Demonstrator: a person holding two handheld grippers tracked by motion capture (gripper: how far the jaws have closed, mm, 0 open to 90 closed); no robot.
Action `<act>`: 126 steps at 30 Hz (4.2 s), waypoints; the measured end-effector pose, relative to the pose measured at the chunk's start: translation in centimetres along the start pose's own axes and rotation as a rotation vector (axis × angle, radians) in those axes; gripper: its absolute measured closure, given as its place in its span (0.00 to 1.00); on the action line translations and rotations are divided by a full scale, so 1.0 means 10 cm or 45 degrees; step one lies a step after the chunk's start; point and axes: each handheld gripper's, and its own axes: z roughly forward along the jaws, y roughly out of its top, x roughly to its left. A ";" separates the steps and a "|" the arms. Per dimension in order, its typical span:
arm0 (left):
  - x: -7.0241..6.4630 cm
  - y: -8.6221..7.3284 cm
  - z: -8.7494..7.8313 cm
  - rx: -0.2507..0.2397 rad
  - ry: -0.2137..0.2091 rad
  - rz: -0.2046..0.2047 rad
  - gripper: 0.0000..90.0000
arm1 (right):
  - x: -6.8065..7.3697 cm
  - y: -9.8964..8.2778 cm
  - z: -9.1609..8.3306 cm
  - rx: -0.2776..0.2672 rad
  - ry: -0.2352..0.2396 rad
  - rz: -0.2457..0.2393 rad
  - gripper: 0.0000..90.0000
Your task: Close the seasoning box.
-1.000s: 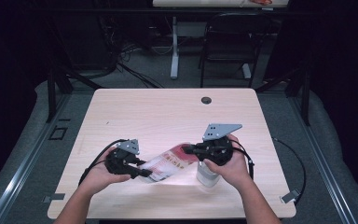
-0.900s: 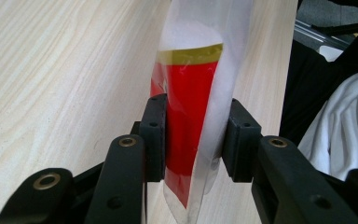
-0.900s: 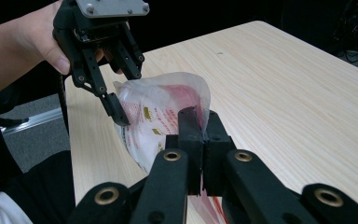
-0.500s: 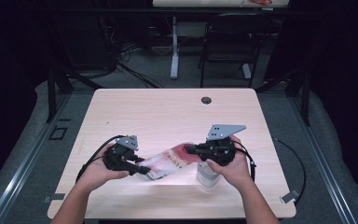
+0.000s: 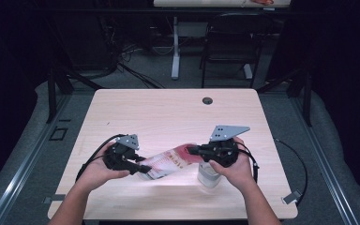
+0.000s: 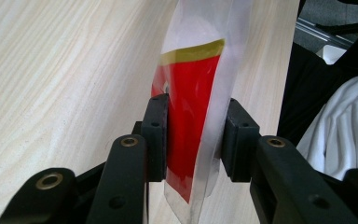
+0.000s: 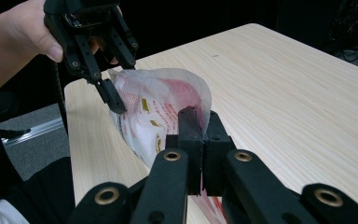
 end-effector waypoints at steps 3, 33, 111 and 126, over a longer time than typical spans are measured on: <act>0.00 0.01 -0.01 0.000 -0.001 0.003 0.75 | 0.00 0.00 -0.01 -0.004 0.000 0.005 0.99; -0.04 0.32 -0.25 -0.027 0.026 0.040 0.78 | -0.10 -0.09 -0.19 -0.047 -0.019 0.074 0.99; -0.13 0.83 -0.41 0.100 0.074 0.117 0.81 | -0.18 -0.18 -0.37 -0.040 -0.055 0.104 0.99; -0.16 0.93 -0.45 0.118 0.079 0.126 0.81 | -0.20 -0.20 -0.40 -0.036 -0.060 0.107 0.99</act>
